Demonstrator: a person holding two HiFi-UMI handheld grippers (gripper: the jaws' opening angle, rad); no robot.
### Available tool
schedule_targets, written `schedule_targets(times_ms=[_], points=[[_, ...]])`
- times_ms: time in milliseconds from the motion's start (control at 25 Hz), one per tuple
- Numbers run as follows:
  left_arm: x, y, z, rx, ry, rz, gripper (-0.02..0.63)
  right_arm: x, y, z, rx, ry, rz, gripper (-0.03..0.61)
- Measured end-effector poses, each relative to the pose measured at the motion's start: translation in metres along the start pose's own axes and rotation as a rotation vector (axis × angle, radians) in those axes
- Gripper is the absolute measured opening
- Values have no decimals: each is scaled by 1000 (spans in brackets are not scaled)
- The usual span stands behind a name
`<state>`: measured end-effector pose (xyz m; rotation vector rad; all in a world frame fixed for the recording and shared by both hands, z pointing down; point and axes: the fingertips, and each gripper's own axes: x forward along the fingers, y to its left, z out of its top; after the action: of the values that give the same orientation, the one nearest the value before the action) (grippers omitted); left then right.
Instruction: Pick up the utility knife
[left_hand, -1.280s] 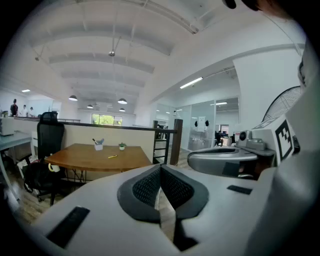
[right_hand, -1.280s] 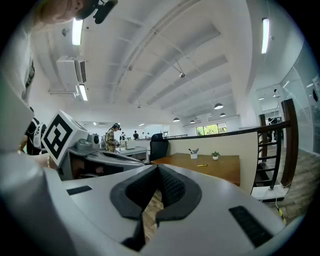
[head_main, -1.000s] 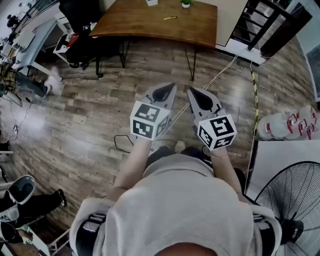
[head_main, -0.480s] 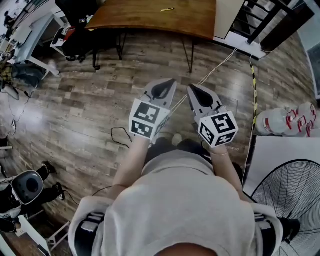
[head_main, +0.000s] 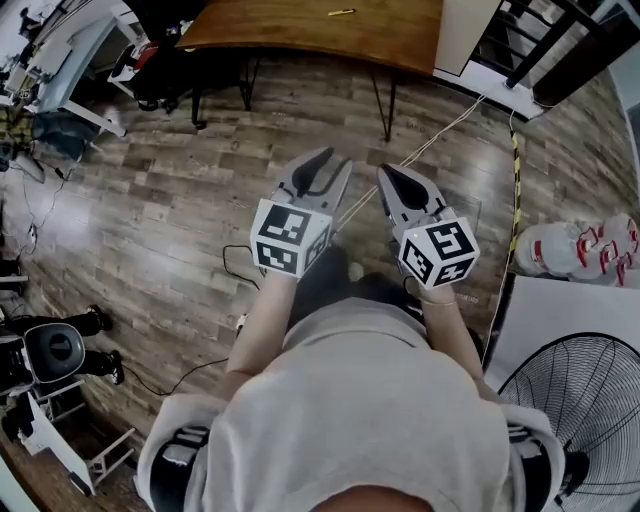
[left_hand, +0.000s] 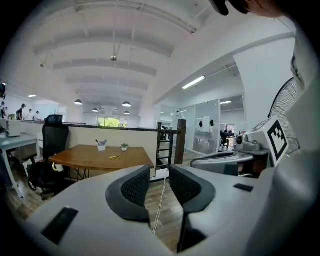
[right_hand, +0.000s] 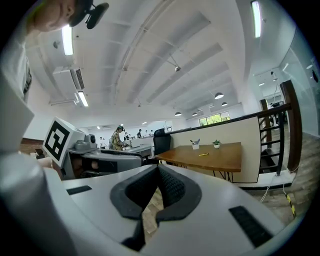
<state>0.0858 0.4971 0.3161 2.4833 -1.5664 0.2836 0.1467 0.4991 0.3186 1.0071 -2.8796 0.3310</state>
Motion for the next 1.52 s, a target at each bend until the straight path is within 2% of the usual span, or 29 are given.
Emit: schedule_targets(times_ms=[160,400,760,1040,1200,1520], points=[[5,13,-9,-8,32,11,168,7,0,-4,21,6,11,12],[32,41,-2,-14,31,14,213,33,-21,0,20,14,-9,12],[89,119,17,-22,28,-34,213,127,-57,15,16,21,-31,12],[140,183,28,1,78,-115,213,200,-86,27,40,24,-86,12],[158,214,30,13,109,-165,213,236,-96,34,47,18,-114,12],[178,260,33,3,113,-194,232,287,-106,35,65,38,-129,12]])
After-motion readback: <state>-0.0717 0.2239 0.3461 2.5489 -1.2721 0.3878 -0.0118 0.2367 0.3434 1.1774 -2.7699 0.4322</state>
